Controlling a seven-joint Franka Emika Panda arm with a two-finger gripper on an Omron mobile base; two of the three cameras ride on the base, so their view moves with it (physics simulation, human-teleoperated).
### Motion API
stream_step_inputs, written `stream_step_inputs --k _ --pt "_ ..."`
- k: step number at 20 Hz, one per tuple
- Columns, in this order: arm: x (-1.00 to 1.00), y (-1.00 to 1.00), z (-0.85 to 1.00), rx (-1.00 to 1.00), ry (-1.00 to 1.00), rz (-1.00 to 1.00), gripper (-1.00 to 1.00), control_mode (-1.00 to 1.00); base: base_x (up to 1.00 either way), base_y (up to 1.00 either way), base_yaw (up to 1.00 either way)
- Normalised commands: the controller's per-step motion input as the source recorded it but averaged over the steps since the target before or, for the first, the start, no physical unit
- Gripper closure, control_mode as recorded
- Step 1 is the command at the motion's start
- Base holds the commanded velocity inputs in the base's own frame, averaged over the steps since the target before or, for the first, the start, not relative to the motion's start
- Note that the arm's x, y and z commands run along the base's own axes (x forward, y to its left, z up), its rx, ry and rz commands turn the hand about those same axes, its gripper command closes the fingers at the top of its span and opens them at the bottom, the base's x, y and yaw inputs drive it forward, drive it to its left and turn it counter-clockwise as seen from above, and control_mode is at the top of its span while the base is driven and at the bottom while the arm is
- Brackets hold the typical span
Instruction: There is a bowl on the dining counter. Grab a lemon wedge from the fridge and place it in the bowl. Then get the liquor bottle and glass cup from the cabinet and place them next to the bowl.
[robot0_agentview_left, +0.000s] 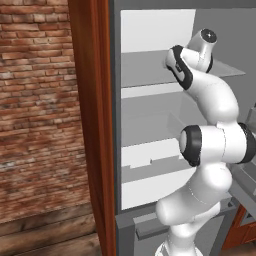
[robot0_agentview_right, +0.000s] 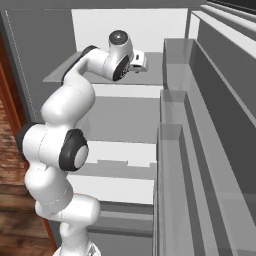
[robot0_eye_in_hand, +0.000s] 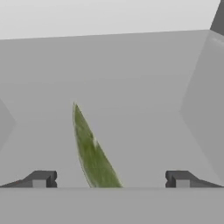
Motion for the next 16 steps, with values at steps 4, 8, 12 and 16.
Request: stream_step_inputs --k 4,8,12,16 --pt "0.21 0.00 -0.03 0.00 -0.02 0.00 -1.00 -1.00 0.00 0.00 0.00" --pt "0.11 0.00 -0.30 0.00 0.00 0.00 -1.00 -1.00 0.00 0.00 0.00" --pt "0.00 0.05 -0.33 0.00 0.00 0.00 1.00 -1.00 0.00 0.00 0.00" --pt "0.00 0.07 -0.23 0.00 0.00 0.00 1.00 -1.00 0.00 0.00 0.00"
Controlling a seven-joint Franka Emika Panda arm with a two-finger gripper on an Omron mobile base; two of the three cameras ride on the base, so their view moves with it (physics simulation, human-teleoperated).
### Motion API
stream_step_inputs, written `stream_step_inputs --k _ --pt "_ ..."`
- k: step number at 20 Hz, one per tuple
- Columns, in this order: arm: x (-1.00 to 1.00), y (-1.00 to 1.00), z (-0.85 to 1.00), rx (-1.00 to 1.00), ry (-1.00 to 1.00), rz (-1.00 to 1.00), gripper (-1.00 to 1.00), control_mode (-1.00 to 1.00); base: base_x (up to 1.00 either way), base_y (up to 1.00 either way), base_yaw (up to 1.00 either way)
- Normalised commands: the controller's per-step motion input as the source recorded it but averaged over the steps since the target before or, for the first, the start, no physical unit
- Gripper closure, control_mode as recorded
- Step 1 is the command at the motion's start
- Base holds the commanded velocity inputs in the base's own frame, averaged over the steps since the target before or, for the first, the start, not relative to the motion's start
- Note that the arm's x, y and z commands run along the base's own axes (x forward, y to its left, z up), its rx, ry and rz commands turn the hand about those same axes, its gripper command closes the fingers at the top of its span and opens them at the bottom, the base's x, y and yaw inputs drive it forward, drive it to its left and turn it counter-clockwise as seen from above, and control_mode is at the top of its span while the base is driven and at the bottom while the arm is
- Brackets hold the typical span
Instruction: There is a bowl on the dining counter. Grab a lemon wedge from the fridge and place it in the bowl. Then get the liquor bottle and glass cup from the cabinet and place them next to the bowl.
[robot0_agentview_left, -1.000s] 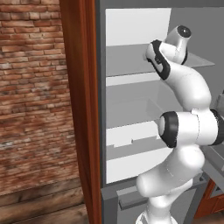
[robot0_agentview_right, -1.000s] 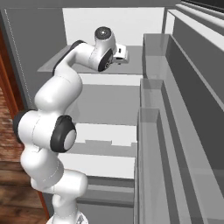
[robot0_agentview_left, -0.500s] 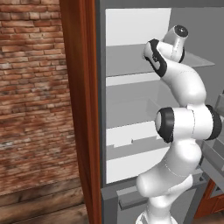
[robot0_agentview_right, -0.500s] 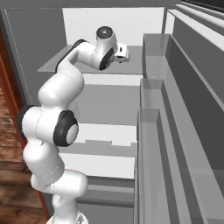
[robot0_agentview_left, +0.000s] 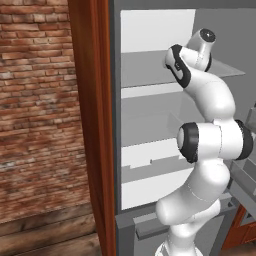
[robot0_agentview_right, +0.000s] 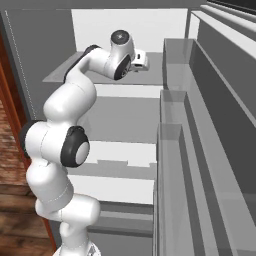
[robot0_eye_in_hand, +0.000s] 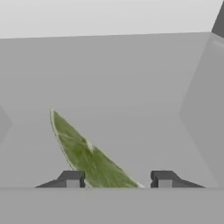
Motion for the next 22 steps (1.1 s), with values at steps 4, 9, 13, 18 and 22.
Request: stream_step_inputs --k 4,9,13,18,22 --pt "0.00 0.05 -0.20 0.00 -0.01 0.00 1.00 -1.00 0.00 0.00 0.00" --pt "-0.05 0.10 -0.16 0.00 -0.05 0.00 1.00 -1.00 0.00 0.00 0.00" --pt "-0.12 0.18 -0.08 0.00 -0.07 0.00 1.00 -1.00 0.00 0.00 0.00" --pt "-0.31 0.14 0.00 0.00 -0.09 0.00 1.00 -1.00 0.00 0.00 0.00" --pt "-0.39 0.02 0.00 0.00 -0.07 0.00 1.00 -1.00 0.00 0.00 0.00"
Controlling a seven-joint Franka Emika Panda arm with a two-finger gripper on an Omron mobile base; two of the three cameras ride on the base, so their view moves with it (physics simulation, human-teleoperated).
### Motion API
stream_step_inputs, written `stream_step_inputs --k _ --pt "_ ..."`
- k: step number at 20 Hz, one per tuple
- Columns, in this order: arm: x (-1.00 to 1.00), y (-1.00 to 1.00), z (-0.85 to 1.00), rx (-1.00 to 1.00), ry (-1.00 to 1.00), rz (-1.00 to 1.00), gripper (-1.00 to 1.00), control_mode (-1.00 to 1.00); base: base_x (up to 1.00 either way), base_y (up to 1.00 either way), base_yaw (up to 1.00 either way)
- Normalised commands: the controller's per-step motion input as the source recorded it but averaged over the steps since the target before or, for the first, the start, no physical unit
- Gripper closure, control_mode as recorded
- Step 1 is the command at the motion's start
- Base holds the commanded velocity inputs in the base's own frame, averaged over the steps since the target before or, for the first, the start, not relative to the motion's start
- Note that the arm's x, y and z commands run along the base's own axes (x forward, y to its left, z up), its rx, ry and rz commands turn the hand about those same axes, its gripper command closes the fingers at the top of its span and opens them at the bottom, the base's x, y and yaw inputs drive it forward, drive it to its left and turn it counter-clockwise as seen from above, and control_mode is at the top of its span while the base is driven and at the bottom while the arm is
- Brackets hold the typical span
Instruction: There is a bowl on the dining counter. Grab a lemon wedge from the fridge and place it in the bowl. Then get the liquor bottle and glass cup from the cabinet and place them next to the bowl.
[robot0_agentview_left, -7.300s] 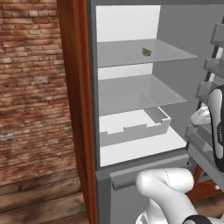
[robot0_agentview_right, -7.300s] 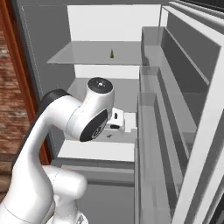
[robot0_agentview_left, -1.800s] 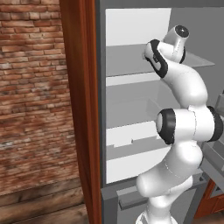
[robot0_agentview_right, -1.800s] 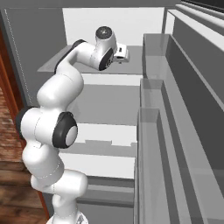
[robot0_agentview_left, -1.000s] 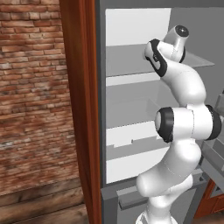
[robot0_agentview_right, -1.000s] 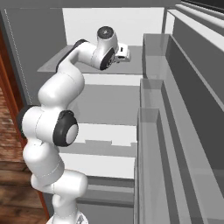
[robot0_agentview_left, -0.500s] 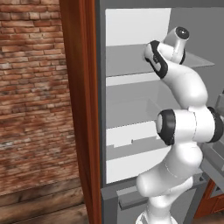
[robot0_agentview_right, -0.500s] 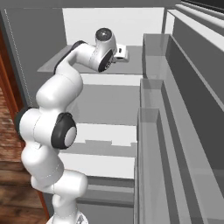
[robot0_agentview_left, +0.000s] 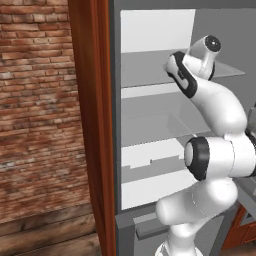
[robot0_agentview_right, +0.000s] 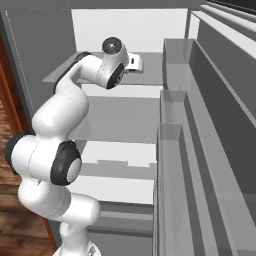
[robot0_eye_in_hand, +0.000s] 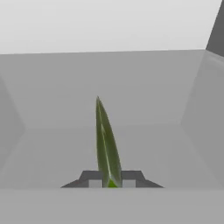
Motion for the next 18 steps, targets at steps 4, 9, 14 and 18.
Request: stream_step_inputs --k 4,9,14,18 --pt "-0.46 0.07 0.07 0.00 -0.01 0.00 1.00 -1.00 0.00 0.00 0.00" --pt "-0.72 0.12 0.39 0.00 0.00 0.00 1.00 -1.00 0.00 0.00 0.00" --pt "-0.90 0.01 0.50 0.00 0.01 0.00 1.00 -1.00 0.00 0.00 0.00" --pt "-0.93 0.13 0.15 0.00 0.00 0.00 1.00 -1.00 0.00 0.00 0.00"
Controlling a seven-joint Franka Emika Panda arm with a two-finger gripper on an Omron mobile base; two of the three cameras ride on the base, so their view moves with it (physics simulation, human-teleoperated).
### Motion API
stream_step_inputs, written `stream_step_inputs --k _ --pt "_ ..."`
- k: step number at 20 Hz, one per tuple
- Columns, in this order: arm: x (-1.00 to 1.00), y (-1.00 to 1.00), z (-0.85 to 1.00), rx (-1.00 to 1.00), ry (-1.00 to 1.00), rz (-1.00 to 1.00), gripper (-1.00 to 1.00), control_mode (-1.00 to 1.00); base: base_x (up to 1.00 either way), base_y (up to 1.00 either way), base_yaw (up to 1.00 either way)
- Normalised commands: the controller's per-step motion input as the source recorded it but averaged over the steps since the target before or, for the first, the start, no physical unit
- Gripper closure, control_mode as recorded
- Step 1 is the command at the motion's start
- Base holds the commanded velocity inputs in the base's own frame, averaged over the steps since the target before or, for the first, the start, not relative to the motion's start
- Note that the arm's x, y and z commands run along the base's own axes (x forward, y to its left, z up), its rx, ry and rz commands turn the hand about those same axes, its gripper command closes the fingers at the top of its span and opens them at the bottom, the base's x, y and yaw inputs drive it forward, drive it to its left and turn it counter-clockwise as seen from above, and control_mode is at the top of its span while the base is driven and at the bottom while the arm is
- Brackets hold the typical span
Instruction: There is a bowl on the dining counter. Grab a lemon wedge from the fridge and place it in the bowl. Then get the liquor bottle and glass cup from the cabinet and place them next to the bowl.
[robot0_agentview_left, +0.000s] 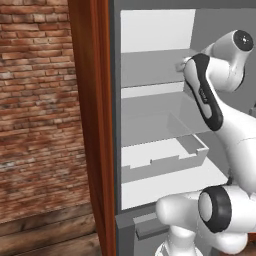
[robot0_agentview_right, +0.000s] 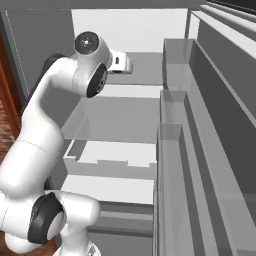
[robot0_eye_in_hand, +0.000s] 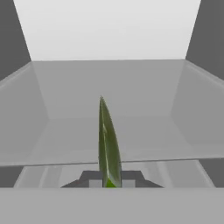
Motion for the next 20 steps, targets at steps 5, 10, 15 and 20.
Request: stream_step_inputs --k 5,10,15,20 --pt "-0.73 0.27 0.00 0.00 -0.04 0.00 1.00 -1.00 0.00 0.00 0.00" --pt "-0.63 0.23 0.00 0.00 0.00 0.00 1.00 -1.00 0.00 0.00 0.00" --pt "-0.35 0.09 0.00 0.00 0.00 0.02 1.00 -1.00 0.00 0.00 0.00" --pt "-0.07 0.01 0.00 0.00 0.00 0.00 1.00 1.00 -0.57 0.08 -0.02"
